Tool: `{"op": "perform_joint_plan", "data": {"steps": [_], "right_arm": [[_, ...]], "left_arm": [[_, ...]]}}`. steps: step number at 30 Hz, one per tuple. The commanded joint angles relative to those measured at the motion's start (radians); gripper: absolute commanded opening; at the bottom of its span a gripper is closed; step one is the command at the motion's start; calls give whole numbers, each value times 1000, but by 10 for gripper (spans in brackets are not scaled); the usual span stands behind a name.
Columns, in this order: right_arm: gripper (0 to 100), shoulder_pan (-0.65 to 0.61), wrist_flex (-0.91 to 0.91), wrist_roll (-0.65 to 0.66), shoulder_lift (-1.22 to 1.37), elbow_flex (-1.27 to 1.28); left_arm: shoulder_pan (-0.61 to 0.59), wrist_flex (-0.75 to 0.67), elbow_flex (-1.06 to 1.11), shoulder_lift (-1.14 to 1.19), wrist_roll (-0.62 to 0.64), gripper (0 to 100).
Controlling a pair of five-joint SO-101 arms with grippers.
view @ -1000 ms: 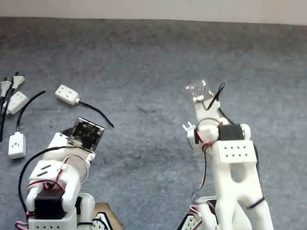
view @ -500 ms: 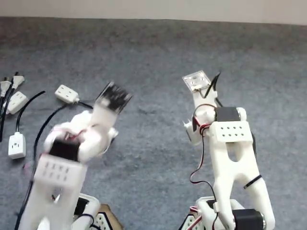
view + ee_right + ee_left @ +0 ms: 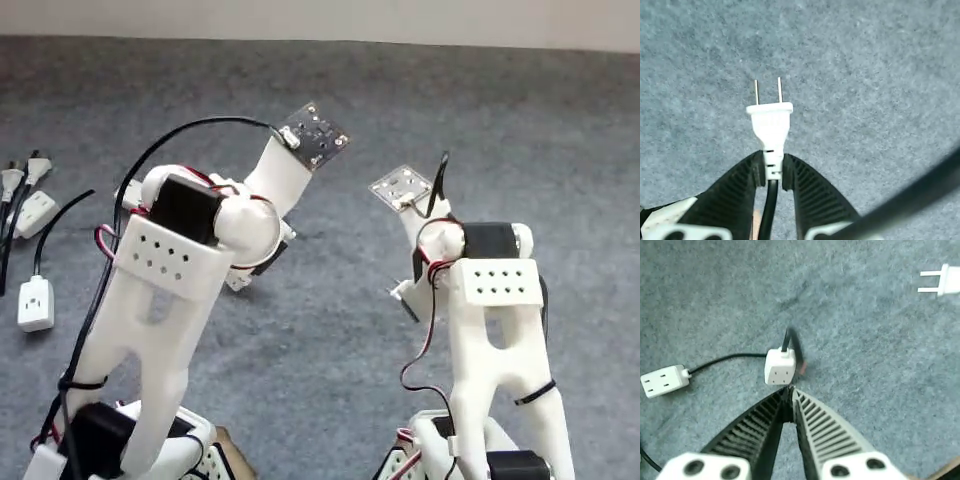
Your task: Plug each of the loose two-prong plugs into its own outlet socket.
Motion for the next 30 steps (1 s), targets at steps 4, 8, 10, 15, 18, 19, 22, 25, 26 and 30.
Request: {"op": "perform_joint_plan", "data": {"steps": [4,8,10,15,18,19,22,25,26,30], "right_arm": [[6,-12,12,23,-42,10],[6,-25,13,23,-44,10],[6,-28,12,23,-44,10],[6,-39,-30,20,-41,15],[6,-85,-116,18,-42,70],[6,-111,-147,18,-42,90],[6,-183,-254,23,-42,137],[6,-236,-291,52,-36,143],[6,-248,-289,57,-36,131],[6,-257,-246,52,-35,56]], "left_arm": [[114,11,38,96,2,7],[110,-46,7,165,-57,19],[35,-78,-18,196,-86,60],[-196,-222,35,288,-183,101],[-257,-269,77,332,-233,101],[-265,-273,90,343,-245,101],[-268,-273,117,371,-265,101],[-271,-276,151,367,-269,101],[-274,-284,163,367,-273,101],[-272,-351,257,374,-308,101]]}}
